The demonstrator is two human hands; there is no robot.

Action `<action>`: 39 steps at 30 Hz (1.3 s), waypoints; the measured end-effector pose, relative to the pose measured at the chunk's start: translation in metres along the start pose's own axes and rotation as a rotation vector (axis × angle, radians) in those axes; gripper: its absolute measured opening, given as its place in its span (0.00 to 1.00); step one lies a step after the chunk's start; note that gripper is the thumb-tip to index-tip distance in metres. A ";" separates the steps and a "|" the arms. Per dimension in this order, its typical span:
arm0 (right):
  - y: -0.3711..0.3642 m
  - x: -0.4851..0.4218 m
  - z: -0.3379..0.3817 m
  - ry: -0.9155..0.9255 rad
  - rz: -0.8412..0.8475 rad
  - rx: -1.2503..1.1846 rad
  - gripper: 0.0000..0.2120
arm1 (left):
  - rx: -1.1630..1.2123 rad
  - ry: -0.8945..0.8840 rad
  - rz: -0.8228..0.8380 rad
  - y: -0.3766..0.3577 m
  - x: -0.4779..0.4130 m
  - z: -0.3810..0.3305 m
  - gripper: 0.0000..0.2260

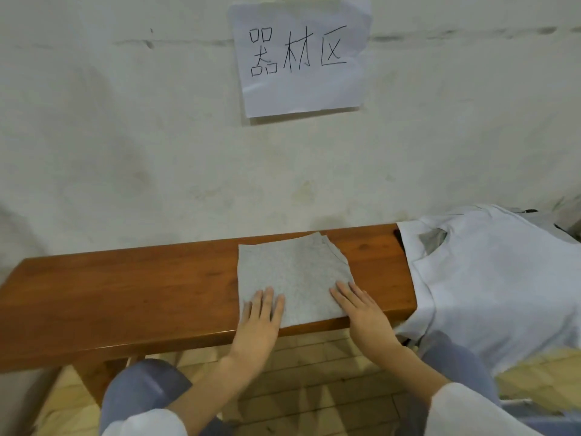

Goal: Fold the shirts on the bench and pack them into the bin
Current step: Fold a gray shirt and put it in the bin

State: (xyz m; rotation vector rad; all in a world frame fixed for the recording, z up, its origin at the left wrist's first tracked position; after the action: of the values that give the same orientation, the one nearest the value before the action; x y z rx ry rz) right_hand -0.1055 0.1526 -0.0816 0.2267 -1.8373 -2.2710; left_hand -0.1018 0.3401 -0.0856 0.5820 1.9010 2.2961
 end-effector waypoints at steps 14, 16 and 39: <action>0.037 -0.121 -0.050 -0.337 -0.156 -0.387 0.17 | 0.864 0.556 -0.219 0.024 -0.097 0.136 0.11; 0.029 -0.132 -0.055 -0.366 -0.135 -0.361 0.17 | 0.915 0.572 -0.289 0.022 -0.101 0.140 0.05; 0.045 -0.153 -0.009 -0.110 -0.322 -0.132 0.18 | 0.593 0.409 -0.499 0.061 -0.111 0.124 0.17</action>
State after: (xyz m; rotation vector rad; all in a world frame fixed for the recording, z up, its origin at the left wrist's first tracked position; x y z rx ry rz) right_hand 0.0478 0.1746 -0.0419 0.4096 -1.8038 -2.6585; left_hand 0.0542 0.4060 -0.0337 -0.3415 2.5546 1.6109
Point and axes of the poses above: each hand's wrist, its own x-axis away from the middle knuckle, its own y-axis out of the back of the hand, z = x × y, the point moved 9 cm from there along -x, towards the middle knuckle, and after that the axes turned 5 degrees about y, right-handed, at the moved point
